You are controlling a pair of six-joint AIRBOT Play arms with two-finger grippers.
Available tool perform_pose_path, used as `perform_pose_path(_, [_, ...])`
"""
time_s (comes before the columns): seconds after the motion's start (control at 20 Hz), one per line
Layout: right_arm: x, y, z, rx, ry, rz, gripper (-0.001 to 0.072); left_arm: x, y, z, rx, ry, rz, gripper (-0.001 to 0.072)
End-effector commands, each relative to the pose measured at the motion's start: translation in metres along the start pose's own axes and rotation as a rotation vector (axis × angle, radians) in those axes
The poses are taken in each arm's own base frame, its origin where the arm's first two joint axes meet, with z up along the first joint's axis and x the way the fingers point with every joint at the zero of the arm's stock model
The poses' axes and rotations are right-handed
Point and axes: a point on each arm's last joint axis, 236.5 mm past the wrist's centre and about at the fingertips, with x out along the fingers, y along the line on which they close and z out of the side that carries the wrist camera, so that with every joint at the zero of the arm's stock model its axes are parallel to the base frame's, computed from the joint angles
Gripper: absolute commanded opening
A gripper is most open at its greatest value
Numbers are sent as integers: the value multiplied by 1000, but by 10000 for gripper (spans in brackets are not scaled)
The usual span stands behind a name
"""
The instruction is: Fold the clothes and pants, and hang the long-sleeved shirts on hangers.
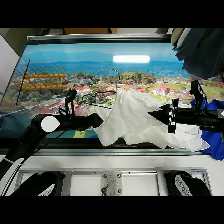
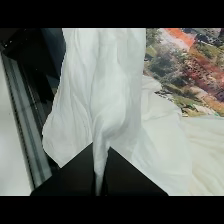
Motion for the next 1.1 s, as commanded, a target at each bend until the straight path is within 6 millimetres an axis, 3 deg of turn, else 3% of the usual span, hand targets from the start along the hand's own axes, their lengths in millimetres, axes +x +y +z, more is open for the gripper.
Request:
perform_pose_path(0.0, [0, 1, 0, -1, 1, 2, 6, 13, 2, 12, -99, -17, -21, 538])
perform_pose_path(0.15, [0, 0, -1, -2, 5, 1, 6, 32, 18, -15, -132, 124, 33, 538])
perform_pose_path(0.3, [0, -1, -12, -7, 52, -5, 5, 34, -1, -37, -88, 232, -57, 538])
perform_pose_path(0.45, [-1, -2, -15, 17, 63, -7, 6, 36, -2, -64, -8, 312, -25, 538])
perform_pose_path(0.65, [-1, -2, -15, 17, 63, -7, 6, 57, -10, -109, 66, 425, 7, 538])
perform_pose_path(0.75, [-1, -1, -15, 17, 63, -7, 6, 66, -10, -115, 39, 435, 24, 537])
perform_pose_path(0.95, [-1, -2, -15, 17, 63, -7, 6, 70, -12, -109, 24, 404, 20, 531])
perform_pose_path(1.0, [-1, -1, -15, 17, 63, -7, 6, 70, -12, -109, 22, 401, 21, 321])
perform_pose_path(1.05, [-1, -1, -15, 17, 63, -7, 6, 70, -12, -108, 24, 399, 20, 160])
